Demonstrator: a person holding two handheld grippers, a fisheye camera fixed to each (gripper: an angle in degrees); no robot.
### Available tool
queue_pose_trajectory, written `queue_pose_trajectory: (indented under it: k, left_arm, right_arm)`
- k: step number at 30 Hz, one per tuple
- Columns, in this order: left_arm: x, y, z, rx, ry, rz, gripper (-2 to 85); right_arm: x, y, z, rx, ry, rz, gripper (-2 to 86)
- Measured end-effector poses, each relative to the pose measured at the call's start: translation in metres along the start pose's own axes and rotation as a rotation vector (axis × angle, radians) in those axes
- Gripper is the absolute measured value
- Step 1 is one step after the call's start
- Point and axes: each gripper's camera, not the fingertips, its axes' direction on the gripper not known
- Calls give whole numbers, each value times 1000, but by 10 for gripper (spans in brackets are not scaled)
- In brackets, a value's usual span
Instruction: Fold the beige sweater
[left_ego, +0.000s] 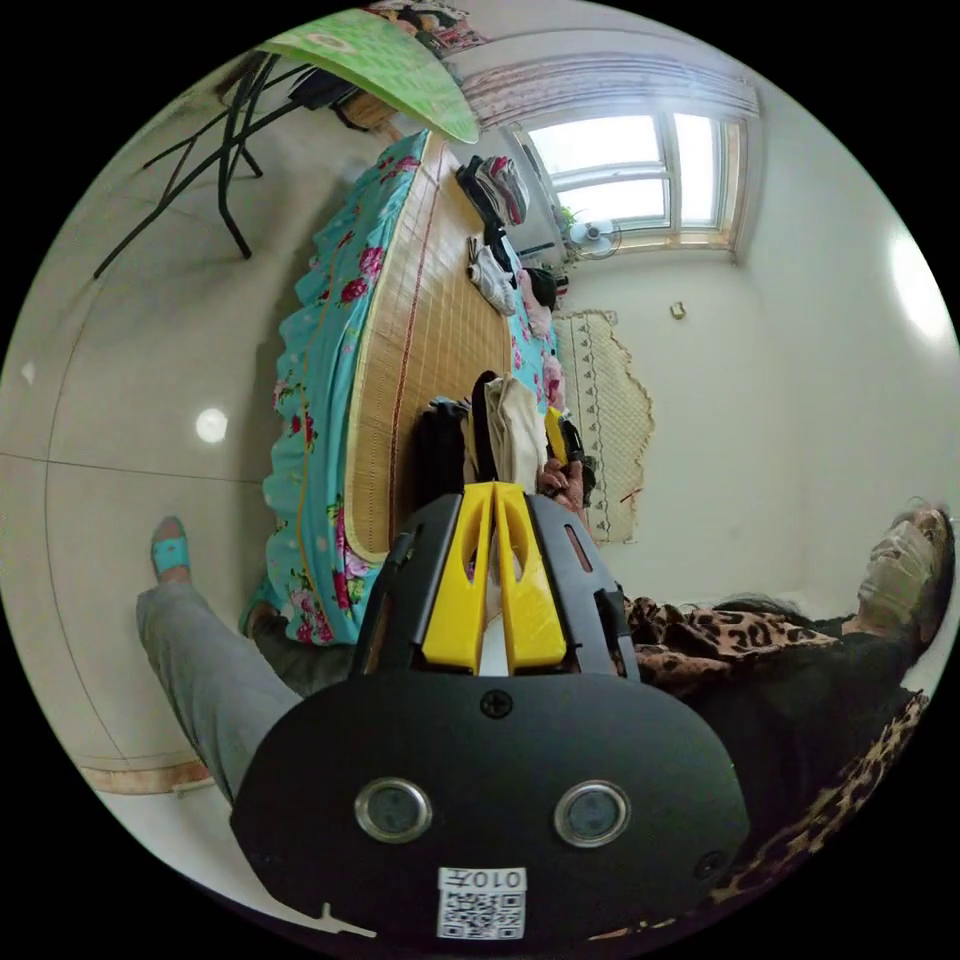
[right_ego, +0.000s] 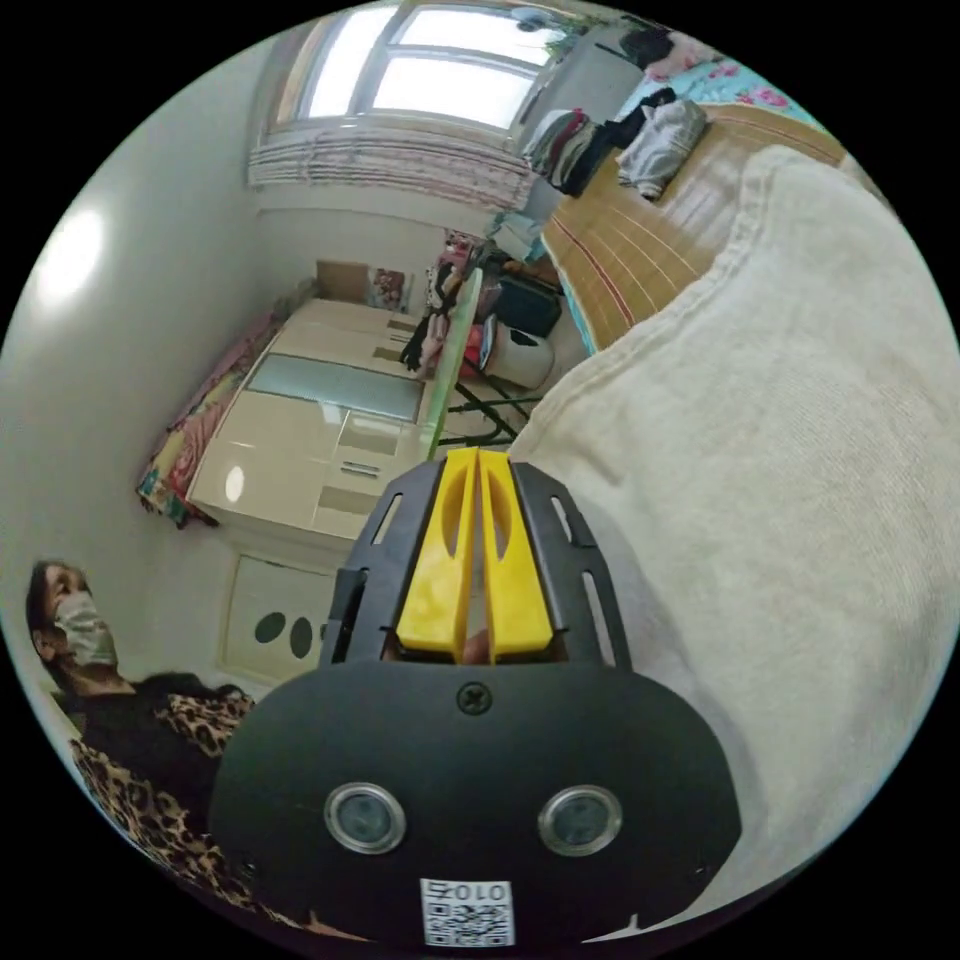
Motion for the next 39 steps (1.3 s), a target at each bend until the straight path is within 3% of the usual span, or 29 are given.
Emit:
queue_pose_trajectory:
  k: [2, 5, 10, 14, 16, 18, 21, 23, 26, 28, 31, 35, 39]
  left_arm:
    - [-14, -27, -23, 40, 21, -4, -1]
    - [-28, -87, -57, 75, 11, 49, -1]
    - [-38, -239, -120, 152, 117, 234, -1]
    - [-28, -362, -165, 266, 128, 318, -2]
    - [-26, -409, -175, 287, 126, 315, -2]
    - [-27, -453, -178, 273, 140, 306, -1]
    - [-31, -509, -172, 261, 108, 266, -1]
    - [-39, -542, -157, 231, 80, 209, -1]
    - [-53, -566, -136, 181, 30, 117, -2]
    - [-53, -575, -133, 185, 50, 71, -2]
    - [-45, -592, -133, 170, -55, 50, -2]
    - [-34, -601, -130, 185, -134, 75, -3]
    - [-22, -606, -127, 211, -195, 118, -3]
  right_arm:
    - [-54, 5, 10, -37, 48, -115, 25]
    - [-142, 19, 45, -57, 303, -226, 31]
    - [-265, 22, 159, -59, 909, -197, 20]
    - [-330, 9, 231, -93, 1102, -315, 16]
    - [-379, -1, 250, -30, 1310, -384, 17]
    - [-420, -3, 246, 80, 1387, -446, 19]
    - [-466, 1, 220, 327, 1348, -517, 31]
    - [-459, -6, 208, 311, 1183, -552, 50]
    - [-381, -40, 192, 122, 762, -168, 47]
    - [-330, -49, 205, 6, 372, -182, 41]
    - [-293, -70, 227, -56, 298, -113, 77]
    - [-297, -122, 249, -168, 309, -210, 85]
    - [-391, -179, 243, -112, 613, -573, 40]
